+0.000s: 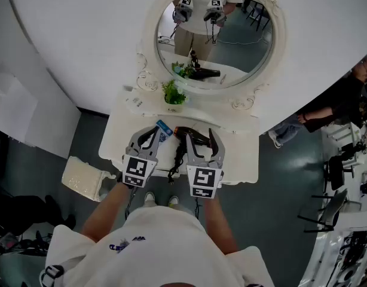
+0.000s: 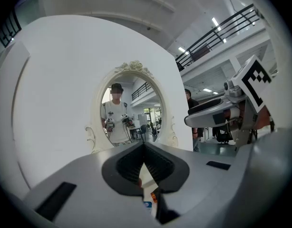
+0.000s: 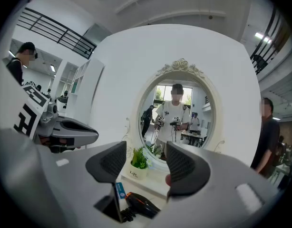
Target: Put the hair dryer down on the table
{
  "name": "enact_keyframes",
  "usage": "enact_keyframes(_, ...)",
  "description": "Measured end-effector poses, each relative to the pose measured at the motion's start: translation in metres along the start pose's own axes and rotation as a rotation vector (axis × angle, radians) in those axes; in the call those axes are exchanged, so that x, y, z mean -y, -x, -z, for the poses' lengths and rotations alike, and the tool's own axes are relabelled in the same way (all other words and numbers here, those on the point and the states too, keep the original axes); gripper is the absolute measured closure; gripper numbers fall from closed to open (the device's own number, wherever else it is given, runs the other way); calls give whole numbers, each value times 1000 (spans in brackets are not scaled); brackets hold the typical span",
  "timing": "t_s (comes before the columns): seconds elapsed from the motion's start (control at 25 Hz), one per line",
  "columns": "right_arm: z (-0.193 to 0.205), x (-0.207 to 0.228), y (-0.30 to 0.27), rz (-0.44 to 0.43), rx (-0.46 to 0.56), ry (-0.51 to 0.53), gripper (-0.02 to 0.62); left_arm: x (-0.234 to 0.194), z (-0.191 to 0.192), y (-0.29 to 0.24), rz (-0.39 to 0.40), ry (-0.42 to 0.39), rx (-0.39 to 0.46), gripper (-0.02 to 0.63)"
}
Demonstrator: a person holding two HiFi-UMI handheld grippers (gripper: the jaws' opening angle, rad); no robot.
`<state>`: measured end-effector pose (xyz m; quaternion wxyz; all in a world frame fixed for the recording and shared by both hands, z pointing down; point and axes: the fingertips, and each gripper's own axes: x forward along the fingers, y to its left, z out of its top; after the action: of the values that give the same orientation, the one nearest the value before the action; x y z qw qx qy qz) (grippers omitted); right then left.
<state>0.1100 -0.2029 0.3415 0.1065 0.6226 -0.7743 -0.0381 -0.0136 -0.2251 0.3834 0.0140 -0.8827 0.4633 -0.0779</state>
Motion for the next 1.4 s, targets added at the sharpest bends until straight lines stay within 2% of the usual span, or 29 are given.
enact_keyframes(0.2,0,0,2,-5,-8,4,350,3,-2,-1,6,2,1,597)
enact_keyframes(0.72,1,3,3,-2,-10,-12,558,2,-6,-1,11,23,19,597)
enact_keyframes(0.96,0,2,3,-15,-12,-22,582,1,-8,-2,16,47,24,597)
enact_keyframes(1.4,4,4,3,-21,-18,-32,584,3,-6,-4,21,59,27,597)
